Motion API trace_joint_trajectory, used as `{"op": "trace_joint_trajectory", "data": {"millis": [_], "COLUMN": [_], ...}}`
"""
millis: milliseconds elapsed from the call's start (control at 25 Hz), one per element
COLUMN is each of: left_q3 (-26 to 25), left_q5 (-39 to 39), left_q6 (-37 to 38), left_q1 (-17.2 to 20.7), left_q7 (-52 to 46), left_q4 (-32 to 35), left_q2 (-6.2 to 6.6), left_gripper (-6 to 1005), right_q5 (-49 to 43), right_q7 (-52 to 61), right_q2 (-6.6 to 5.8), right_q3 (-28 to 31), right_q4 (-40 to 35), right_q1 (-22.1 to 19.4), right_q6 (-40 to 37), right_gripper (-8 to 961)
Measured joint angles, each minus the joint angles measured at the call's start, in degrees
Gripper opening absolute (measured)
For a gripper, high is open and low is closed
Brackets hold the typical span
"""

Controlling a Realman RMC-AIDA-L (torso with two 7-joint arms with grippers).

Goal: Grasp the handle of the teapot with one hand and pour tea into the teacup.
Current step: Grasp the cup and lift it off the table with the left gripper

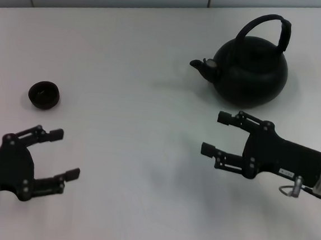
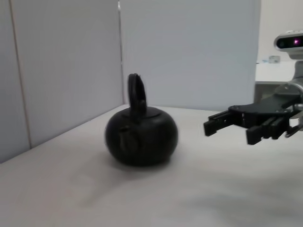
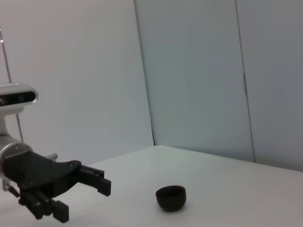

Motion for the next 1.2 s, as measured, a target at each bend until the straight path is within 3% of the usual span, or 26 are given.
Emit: {"op": "trace_joint_trajectory", "data": {"millis": [400, 560, 840, 1200], "left_q3": [-4.3, -8.19, -13.44, -12.62], "left_q5": [-0.26, -0.93, -7.77, -8.0], "left_q6": [-0.86, -2.14, -10.9, -21.75], "left_q1": [-0.26, -0.73, -4.73, -7.75], "left_q7": [0.08, 1.47, 5.61, 8.64], "left_q4": [-0.13, -1.34, -12.55, -15.97], "left_q2": [-1.29, -2.18, -2.26, -2.39], "left_gripper": [836, 835, 833, 831], "right_q5": [2.29, 2.34, 2.44, 2.48], "right_q7": [-6.36, -6.8, -6.84, -6.86], "right_q2": [0.05, 0.04, 0.0, -0.02], "right_q3": [-0.44, -0.15, 0.01, 0.02], "right_q4": [6.73, 7.13, 7.11, 6.98], "right_q1": [4.4, 4.89, 4.95, 4.9], "right_q6": [5.32, 5.02, 4.6, 3.4], "right_gripper": [824, 824, 824, 823]}}
